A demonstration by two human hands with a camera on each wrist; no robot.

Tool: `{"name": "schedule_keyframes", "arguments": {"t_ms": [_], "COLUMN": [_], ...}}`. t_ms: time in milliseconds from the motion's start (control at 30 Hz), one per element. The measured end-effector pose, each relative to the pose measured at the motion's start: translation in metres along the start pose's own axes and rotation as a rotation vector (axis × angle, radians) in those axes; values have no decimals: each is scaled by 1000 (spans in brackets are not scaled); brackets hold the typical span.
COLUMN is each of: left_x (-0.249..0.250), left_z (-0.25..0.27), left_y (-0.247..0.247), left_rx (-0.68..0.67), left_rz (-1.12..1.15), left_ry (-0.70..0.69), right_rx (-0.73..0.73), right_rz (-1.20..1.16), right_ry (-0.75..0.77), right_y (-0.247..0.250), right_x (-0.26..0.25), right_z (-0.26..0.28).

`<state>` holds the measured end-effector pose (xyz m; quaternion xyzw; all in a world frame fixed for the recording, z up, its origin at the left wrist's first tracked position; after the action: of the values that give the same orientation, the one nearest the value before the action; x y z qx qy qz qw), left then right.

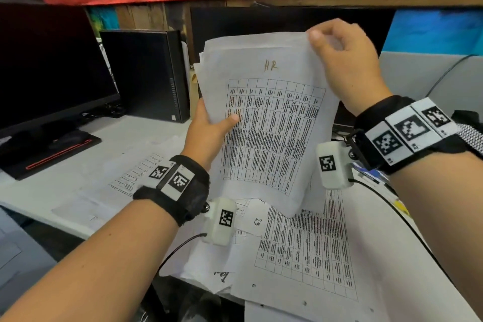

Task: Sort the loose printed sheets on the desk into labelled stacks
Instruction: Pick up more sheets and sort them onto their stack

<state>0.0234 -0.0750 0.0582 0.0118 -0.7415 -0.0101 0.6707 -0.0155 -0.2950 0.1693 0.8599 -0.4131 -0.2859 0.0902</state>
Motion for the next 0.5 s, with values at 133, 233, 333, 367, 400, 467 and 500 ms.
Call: {"name": "schedule_keyframes", "arguments": {"t_ms": [133,233,333,367,400,467,500], "left_x": [0,2,6,8,11,18,21], "left_z": [-3,-4,-1,1,4,8,10], "left_y": [3,3,-4,-8,-13,-20,-24], "left_rx": [105,155,165,167,172,172,163], "left_rz": [2,54,113,137,156,189,200], "left_ry": [-7,-21,-28,-29,-33,-53,-70], "right_rx": [59,19,-81,-47,6,107,130], "right_rz": [-243,-400,-365,-339,-326,-335,-337], "right_ry": [-72,-346,-478,-482,-483,-480,-470], "right_y": [2,-13,-32,-35,-38,-38,-38], "right_x": [15,42,48,50,50,48,46], "right_z": [23,59,96,103,108,111,112]}}
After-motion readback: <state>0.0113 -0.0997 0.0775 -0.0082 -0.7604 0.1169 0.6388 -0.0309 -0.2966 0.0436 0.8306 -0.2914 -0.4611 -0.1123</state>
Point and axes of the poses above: each hand's wrist, its own z-axis away from the middle knuckle, its own y-axis out of the back of the hand, x = y × z, the point moved 3 cm from there along -z, towards the middle knuckle, and after that the axes turned 12 degrees about y, right-handed, at the moved point
